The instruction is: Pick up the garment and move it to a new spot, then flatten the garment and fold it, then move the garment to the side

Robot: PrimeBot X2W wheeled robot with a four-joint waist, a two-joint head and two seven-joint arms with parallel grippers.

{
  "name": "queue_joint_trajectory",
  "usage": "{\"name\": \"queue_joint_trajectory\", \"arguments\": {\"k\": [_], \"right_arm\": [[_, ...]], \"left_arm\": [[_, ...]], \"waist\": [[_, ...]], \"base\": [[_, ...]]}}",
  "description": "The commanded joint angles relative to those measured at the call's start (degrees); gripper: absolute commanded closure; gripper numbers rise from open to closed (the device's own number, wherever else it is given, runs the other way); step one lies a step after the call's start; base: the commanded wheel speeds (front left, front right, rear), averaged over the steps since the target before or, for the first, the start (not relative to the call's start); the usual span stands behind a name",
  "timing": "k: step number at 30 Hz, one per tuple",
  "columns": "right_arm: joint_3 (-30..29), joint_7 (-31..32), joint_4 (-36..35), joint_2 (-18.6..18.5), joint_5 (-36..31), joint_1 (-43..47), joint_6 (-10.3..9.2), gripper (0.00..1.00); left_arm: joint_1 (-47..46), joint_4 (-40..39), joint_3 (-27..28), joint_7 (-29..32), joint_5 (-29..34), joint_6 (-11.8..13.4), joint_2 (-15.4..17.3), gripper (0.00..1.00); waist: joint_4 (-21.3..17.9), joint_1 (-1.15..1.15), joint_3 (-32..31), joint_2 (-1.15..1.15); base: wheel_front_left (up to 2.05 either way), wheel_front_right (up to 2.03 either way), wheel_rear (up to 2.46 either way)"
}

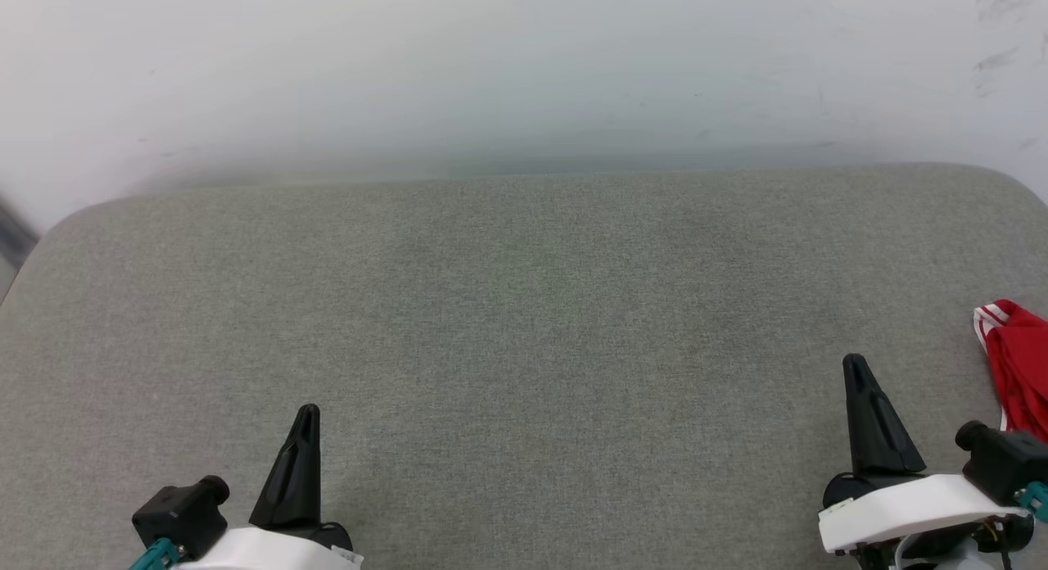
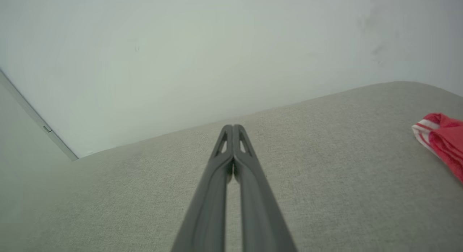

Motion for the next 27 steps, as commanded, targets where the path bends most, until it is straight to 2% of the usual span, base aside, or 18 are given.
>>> {"name": "queue_joint_trajectory", "arguments": {"k": [1, 27], "right_arm": [[-0.2, 0.5, -0.5, -0.4, 3.1, -1.5, 0.00, 1.00], [-1.2, 5.8, 1.9, -0.9, 27.0, -2.9, -0.01, 1.00]], "left_arm": [[-1.7, -0.4, 0.3, 0.5, -2.8, 0.0, 0.4, 1.00], [-5.0, 3.5, 1.4, 5.6, -26.0, -0.1, 0.8, 1.00]], "waist": [[0.0, 0.00, 0.0, 0.00], [-0.1, 0.00, -0.2, 0.00]], "base": [[0.00, 0.00, 0.00], [0.00, 0.00, 0.00]]}}
